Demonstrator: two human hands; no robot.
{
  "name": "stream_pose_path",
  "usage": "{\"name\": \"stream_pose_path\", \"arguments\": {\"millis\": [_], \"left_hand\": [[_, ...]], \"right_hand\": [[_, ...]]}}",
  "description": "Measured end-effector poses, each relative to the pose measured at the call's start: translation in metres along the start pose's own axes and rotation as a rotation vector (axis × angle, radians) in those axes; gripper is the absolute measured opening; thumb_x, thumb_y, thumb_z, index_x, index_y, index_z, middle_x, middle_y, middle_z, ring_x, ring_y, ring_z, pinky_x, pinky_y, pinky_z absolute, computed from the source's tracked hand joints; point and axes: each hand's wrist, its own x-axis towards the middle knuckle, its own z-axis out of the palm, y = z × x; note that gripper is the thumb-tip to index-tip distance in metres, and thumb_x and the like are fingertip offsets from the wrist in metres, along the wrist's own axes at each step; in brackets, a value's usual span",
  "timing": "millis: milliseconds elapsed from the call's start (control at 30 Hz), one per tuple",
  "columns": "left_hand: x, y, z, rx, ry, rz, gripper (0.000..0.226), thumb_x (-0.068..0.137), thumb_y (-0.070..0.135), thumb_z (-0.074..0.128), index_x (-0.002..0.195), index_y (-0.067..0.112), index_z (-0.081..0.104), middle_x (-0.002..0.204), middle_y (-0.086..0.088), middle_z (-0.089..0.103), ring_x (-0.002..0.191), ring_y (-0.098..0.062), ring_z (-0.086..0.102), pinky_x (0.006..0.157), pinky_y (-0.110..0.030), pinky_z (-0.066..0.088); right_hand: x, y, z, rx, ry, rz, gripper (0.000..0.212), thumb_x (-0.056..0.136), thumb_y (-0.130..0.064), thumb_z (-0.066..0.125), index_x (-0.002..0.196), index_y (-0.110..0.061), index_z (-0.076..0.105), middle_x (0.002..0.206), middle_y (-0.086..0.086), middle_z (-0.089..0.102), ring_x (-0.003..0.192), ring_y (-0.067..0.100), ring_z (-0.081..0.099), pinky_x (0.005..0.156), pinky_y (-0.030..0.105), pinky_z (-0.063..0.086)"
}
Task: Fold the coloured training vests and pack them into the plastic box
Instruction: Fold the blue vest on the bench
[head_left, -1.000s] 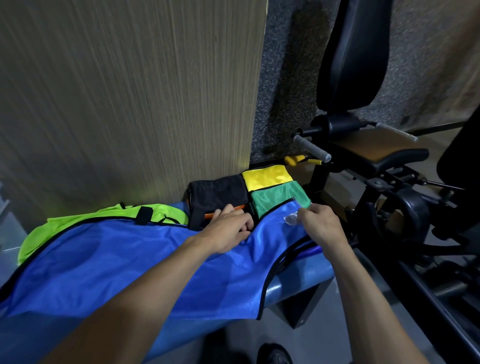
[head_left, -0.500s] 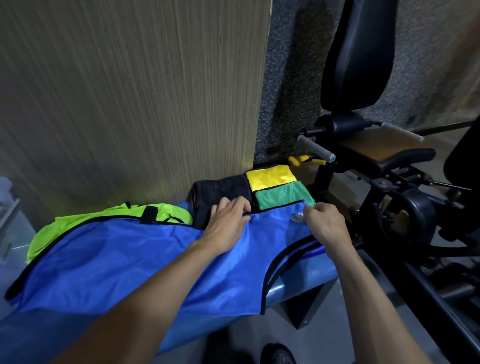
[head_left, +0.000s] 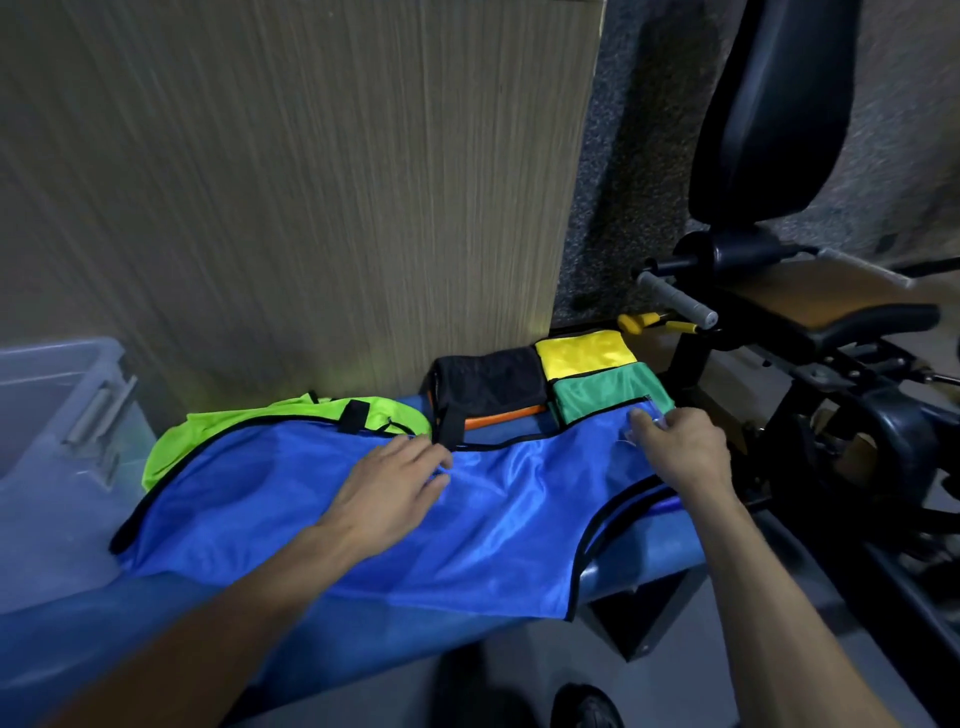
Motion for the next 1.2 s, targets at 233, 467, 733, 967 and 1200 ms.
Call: {"name": "stream_pose_path", "arguments": {"millis": [233,467,733,967,1200], "left_hand": [[-0.034,-0.050,0.008,0.106,-0.358,-0.169,0.089,0.082,0.082,-0.019,0.160,0.041,-0.003,0.165,0.015,-0.014,0.153,-0.018,-0.022,0.123,-0.047,-0.016],[-0.053,-0.052,0.000,0.101,-0.394,-0.126,0.084,0.085,0.080,-0.014,0.160,0.044,0.000,0.167,0.017,-0.015,0.154,-0.017,-0.021,0.123,-0.046,-0.017],[-0.052,-0.083,-0.014,0.132,-0.160,-0.219,0.082,0.099,0.067,-0.001,0.139,0.028,0.059,0.141,0.001,0.052,0.133,-0.027,0.044,0.115,-0.042,0.030],[-0.040,-0.084,-0.008,0.233,-0.343,-0.411,0.083,0.091,0.069,-0.003,0.162,0.030,0.017,0.169,0.000,0.016,0.154,-0.031,0.011,0.124,-0.053,0.005],[-0.024,-0.068,-0.011,0.226,-0.126,-0.256,0.070,0.096,0.055,0.015,0.142,0.020,0.055,0.130,0.002,0.054,0.119,-0.025,0.045,0.103,-0.042,0.037]], "right_hand": [[-0.007,0.001,-0.007,0.011,0.086,0.010,0.036,0.099,-0.035,0.055,0.074,-0.009,0.060,0.091,0.021,0.065,0.088,0.041,0.058,0.073,0.037,0.039],[-0.011,-0.005,-0.021,0.015,0.186,-0.028,0.028,0.101,-0.033,0.054,0.088,-0.009,0.055,0.096,0.021,0.062,0.088,0.038,0.054,0.075,0.038,0.040],[-0.034,-0.030,-0.022,0.016,0.243,-0.165,0.028,0.100,-0.030,0.053,0.083,-0.008,0.057,0.078,0.012,0.058,0.067,0.027,0.049,0.061,0.035,0.037],[-0.046,-0.047,-0.008,0.000,0.237,-0.203,0.028,0.100,-0.035,0.053,0.087,-0.011,0.058,0.081,0.014,0.060,0.069,0.032,0.055,0.058,0.034,0.037],[-0.053,-0.057,0.000,0.017,0.225,-0.216,0.027,0.098,-0.038,0.054,0.088,-0.014,0.059,0.081,0.014,0.062,0.074,0.037,0.058,0.064,0.040,0.047]]}}
